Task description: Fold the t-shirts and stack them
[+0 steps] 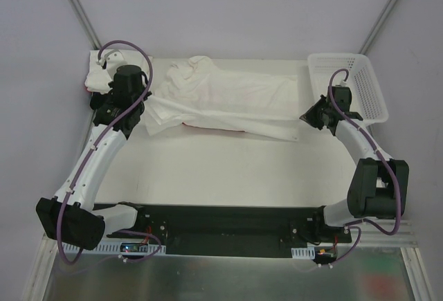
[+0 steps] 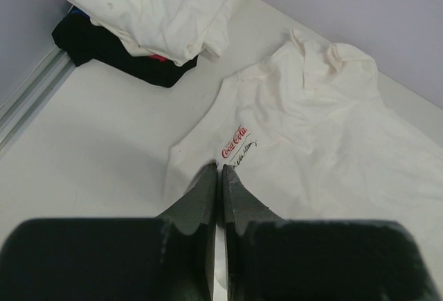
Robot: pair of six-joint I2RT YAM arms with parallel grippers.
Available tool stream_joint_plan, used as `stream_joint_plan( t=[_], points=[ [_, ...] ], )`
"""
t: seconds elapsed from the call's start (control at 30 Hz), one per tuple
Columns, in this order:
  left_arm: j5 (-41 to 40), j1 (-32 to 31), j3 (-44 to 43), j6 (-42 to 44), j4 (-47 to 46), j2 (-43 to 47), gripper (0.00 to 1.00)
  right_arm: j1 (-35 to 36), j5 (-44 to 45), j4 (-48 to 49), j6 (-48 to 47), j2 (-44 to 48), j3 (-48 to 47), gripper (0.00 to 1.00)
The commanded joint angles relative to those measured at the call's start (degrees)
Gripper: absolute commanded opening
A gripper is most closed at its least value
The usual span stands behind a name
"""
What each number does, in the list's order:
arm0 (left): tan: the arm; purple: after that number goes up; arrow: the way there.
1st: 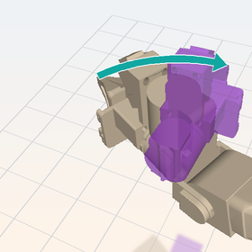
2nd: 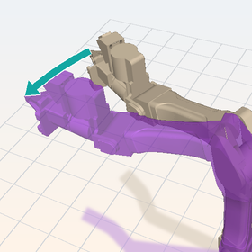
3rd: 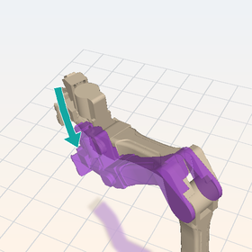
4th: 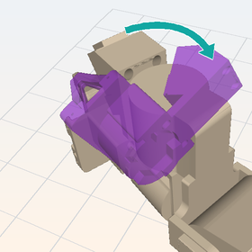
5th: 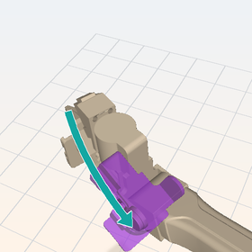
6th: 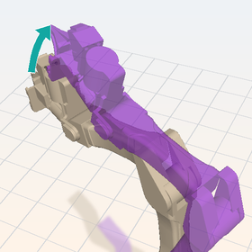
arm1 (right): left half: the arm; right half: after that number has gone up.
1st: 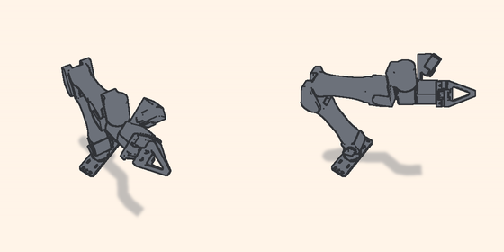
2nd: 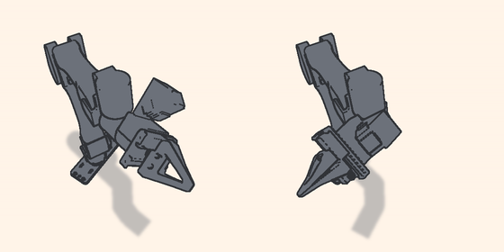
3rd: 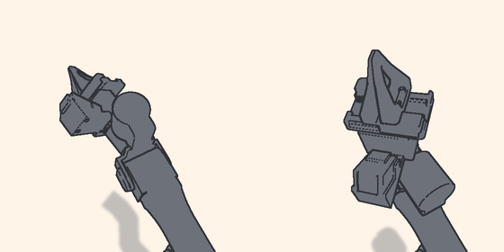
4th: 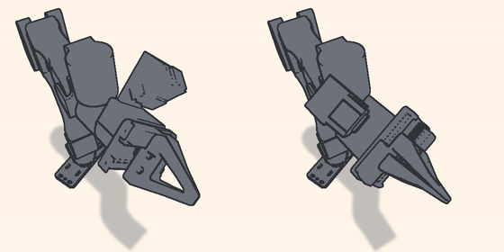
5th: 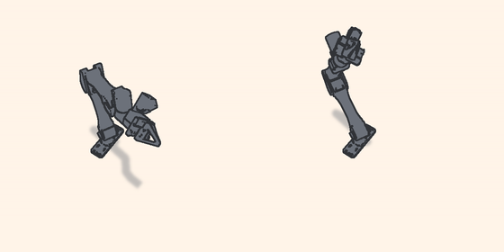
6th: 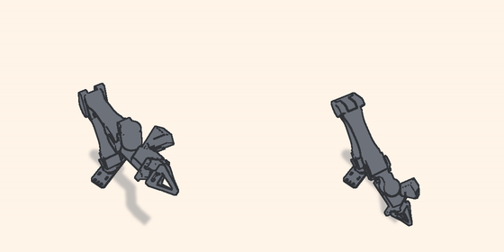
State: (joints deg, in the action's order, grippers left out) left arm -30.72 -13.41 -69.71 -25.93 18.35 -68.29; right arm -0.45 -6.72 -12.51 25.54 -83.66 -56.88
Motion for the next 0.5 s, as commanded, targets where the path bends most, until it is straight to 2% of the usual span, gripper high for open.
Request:
stream_joint_plan(
  t=[0.0,0.47],
  points=[
    [-1.4,0.7,-0.1,1.2,-0.9,0.9,0.00,0.1,0.8,1.4,0.8,2.4,-1.5,0.01],
    [-3.5,0.7,-3.5,1.0,-0.9,-10.4,0.00,0.3,1.2,2.1,1.1,-4.0,-4.7,0.01]
  ],
)
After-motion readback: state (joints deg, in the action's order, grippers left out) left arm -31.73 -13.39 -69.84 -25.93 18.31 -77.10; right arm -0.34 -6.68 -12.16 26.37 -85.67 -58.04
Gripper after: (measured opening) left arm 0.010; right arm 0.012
